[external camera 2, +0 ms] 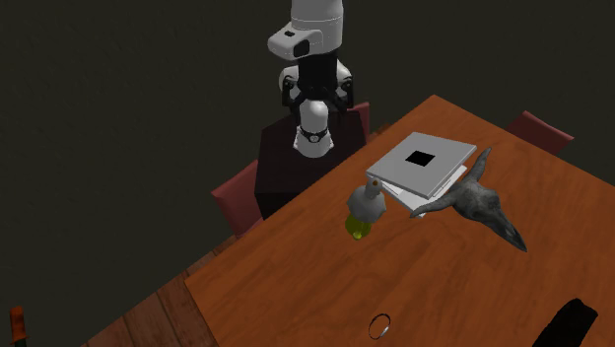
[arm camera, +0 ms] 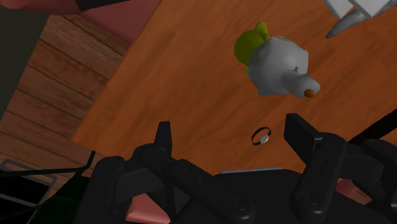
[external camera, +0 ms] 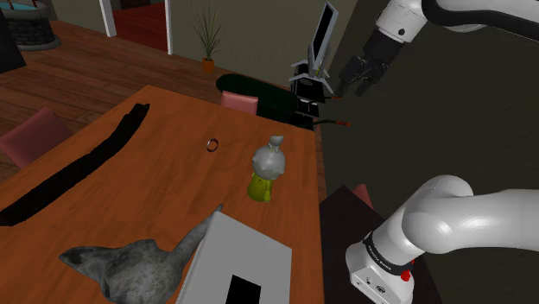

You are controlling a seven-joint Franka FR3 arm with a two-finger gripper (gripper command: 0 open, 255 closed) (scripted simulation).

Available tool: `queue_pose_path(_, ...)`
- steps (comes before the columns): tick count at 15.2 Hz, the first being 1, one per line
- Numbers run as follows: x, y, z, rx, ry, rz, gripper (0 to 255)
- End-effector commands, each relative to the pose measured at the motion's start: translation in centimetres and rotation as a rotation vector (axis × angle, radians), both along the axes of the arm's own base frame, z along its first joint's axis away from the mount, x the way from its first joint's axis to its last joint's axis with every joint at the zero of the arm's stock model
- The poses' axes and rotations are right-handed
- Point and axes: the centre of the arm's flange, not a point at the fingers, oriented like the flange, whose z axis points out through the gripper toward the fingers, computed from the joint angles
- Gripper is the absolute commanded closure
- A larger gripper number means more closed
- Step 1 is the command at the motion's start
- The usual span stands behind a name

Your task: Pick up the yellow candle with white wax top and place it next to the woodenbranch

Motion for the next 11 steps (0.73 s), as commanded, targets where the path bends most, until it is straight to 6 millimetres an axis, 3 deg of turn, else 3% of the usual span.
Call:
queue_pose_path(1,0.0,0.0,0.0,0.000,0.000,0.000,0)
queue_pose_path(11,3.0,7.5,-9.1,0.086,-0.071,0.076,0)
